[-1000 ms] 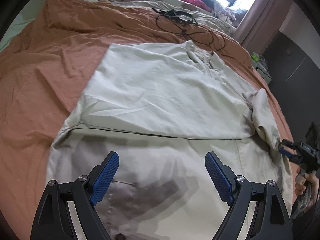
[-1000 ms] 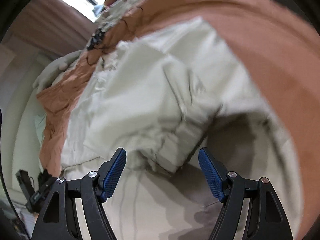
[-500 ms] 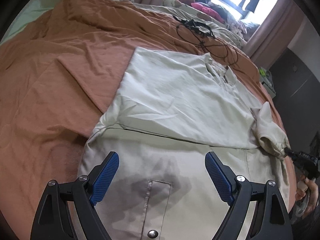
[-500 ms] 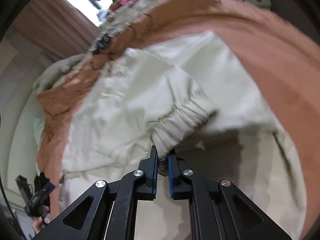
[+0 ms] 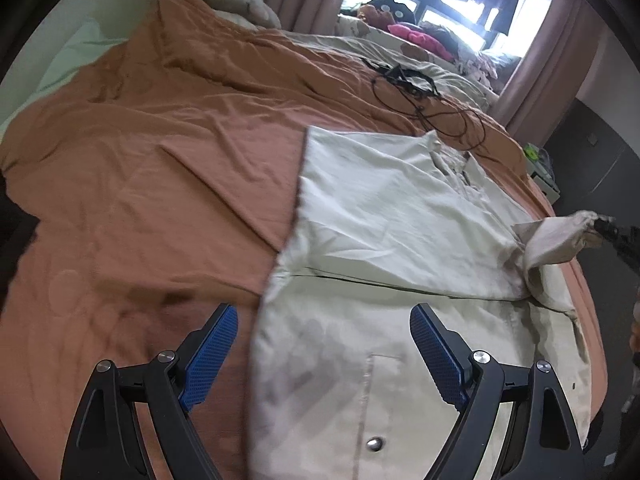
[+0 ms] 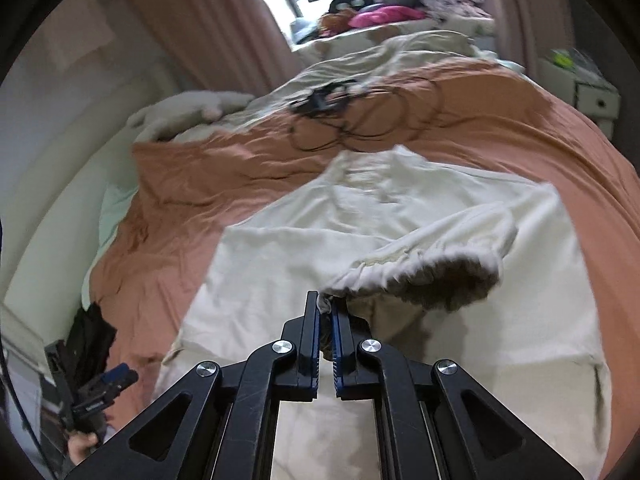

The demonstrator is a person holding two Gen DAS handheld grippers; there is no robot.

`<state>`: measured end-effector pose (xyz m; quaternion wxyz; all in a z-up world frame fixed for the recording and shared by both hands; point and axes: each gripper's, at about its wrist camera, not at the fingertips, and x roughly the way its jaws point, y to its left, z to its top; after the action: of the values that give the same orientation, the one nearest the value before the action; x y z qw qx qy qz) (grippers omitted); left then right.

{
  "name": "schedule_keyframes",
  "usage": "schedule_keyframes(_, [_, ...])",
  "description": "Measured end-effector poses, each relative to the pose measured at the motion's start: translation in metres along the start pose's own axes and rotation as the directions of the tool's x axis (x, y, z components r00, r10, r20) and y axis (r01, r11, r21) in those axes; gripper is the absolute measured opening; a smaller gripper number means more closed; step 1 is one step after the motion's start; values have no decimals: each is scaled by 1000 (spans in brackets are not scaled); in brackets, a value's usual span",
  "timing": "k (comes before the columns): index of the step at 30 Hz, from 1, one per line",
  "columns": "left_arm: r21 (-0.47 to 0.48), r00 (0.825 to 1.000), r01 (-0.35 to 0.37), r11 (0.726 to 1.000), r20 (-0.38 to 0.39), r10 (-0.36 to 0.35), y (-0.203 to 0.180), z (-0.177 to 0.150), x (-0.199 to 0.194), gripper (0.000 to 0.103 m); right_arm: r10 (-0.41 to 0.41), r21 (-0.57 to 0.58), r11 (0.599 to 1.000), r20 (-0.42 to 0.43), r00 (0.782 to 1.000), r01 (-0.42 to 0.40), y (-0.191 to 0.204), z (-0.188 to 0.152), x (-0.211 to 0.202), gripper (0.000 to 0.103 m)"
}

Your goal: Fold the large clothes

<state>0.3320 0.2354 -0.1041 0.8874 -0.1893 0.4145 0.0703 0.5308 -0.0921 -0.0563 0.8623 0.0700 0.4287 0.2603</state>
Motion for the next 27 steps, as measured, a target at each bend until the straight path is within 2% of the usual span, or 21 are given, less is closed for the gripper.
schedule_keyframes(5, [-23,999,-40,999,1,40,27,0,-7,89,-4,-62,998,-67,998,-1,44,-7,39,6])
schedule_keyframes(8, [-36,998,-60,998,-7,60,41,-2,-8,89,52,-88,994,-90,995,-60,63,-13,58,14])
schedule_keyframes(9, [-39,998,-63,997,-6,63,44,-1,-9,89,86,-93,991,-100,991,-95,68,-15,63,31])
schedule_keyframes(10, [-41,998,-66,997,-5,66,47,-1,-10,89,108,-95,988,-110,988,-118,73,-17,66,57])
schedule_keyframes(12, [-43,998,-70,997,-5,70,50,-1,-11,89,105,-106,988,-105,989,-116,80,-22,68,72])
schedule_keyframes(16, [-39,997,-72,997,-8,71,49,2,-9,89,100,-97,989,-121,988,-112,71,-27,67,72])
schedule_keyframes(20, [-27,999,-52,998,-12,52,36,4,-1,89,52,-75,995,-120,991,-62,37,-31,59,72])
schedule_keyframes(27, [27,999,-10,1000,-36,11,-12,12,23,89,-29,-11,1000,-103,994,28,-42,-39,33,72])
